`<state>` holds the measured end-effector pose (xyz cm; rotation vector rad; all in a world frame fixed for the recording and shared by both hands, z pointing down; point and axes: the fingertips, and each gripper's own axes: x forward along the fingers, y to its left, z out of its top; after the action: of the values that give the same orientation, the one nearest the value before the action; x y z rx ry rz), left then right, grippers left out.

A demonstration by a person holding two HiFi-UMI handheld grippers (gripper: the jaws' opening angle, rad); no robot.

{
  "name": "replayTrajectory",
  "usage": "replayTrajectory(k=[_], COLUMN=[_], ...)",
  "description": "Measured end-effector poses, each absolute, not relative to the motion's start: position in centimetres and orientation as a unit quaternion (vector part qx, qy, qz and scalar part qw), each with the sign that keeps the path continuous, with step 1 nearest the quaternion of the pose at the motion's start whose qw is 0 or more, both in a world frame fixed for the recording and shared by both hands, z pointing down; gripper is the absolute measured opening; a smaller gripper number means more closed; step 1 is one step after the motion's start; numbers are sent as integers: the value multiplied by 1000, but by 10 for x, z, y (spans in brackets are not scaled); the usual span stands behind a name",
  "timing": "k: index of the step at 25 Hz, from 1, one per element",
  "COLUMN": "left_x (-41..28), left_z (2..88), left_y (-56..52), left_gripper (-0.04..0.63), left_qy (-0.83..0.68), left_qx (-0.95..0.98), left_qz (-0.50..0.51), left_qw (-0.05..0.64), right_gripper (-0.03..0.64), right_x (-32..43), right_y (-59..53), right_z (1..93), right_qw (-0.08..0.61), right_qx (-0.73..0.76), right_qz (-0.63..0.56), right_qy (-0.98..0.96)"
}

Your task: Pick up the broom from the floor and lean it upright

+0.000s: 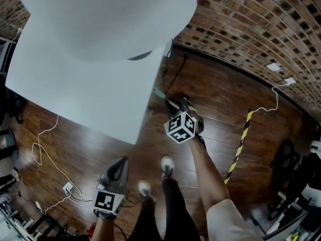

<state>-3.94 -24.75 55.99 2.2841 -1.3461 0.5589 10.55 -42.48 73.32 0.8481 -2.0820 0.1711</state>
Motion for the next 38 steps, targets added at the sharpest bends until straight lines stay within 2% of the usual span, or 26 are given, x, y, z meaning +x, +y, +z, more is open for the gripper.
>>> replayTrajectory(k=[16,20,38], left_x=[-20,-25,-16], left_z=[556,555,572], left_y=[-241,-242,-232], left_gripper=[0,0,0], left_qy=[-484,-485,-476], left_qx=[821,829,827], left_qz=[189,181,197], left_qw=[238,210,224], right_gripper=[122,106,110], right_x=[101,108,124], right_y=[-430,-435,-439], right_z=[734,735,748], right_qw=[437,436,433], right_qx=[333,341,349], right_qz=[26,22,35], right_qy=[-835,-833,-831])
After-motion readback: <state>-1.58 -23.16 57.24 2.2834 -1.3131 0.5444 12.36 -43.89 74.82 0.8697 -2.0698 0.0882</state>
